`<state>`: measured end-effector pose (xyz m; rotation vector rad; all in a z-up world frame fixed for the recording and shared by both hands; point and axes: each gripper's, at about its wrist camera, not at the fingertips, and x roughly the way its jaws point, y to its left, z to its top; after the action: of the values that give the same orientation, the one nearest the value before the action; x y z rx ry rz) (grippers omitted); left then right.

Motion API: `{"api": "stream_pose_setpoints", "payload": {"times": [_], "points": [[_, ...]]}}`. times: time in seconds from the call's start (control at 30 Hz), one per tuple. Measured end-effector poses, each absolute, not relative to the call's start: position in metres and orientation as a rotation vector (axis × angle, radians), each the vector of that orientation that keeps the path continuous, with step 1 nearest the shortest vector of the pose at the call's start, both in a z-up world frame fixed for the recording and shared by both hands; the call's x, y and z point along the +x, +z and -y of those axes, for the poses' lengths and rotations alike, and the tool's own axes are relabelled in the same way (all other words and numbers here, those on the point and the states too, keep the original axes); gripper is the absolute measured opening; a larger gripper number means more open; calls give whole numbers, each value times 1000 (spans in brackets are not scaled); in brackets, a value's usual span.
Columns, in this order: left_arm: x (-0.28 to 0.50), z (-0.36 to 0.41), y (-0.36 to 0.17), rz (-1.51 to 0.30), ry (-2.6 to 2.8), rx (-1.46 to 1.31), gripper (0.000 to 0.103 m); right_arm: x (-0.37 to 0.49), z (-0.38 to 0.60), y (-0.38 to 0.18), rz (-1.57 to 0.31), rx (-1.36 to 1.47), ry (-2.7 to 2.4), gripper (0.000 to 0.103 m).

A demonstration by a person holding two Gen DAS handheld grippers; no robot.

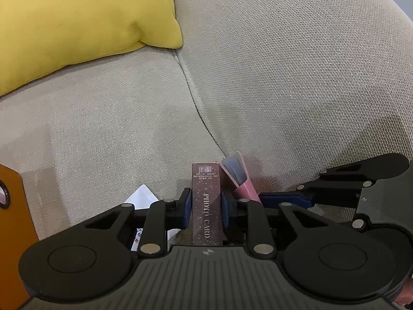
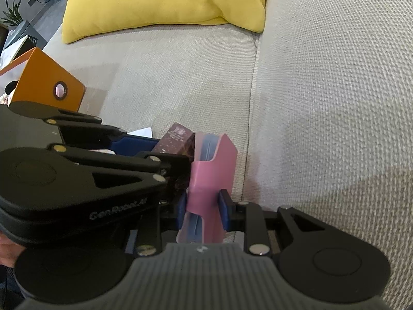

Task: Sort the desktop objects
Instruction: 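Grasp the dark photo card box with the left tool while the right tool grasps the pink card holder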

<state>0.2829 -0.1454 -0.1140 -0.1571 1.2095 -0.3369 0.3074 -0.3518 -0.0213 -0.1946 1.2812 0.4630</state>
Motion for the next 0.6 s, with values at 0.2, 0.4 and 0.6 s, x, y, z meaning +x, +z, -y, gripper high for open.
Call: {"api": "stream_pose_setpoints", "payload": {"times": [0.2, 0.4, 0.6], "points": [[281, 140, -113, -1210, -344, -163, 25, 313, 348, -25, -1281, -193, 463, 28], [289, 145, -116, -1244, -318, -139, 26, 312, 344, -28, -1274, -220, 471, 29], [302, 143, -125, -1262, -312, -184, 26, 313, 342, -31, -1267, -208, 480, 33]]}}
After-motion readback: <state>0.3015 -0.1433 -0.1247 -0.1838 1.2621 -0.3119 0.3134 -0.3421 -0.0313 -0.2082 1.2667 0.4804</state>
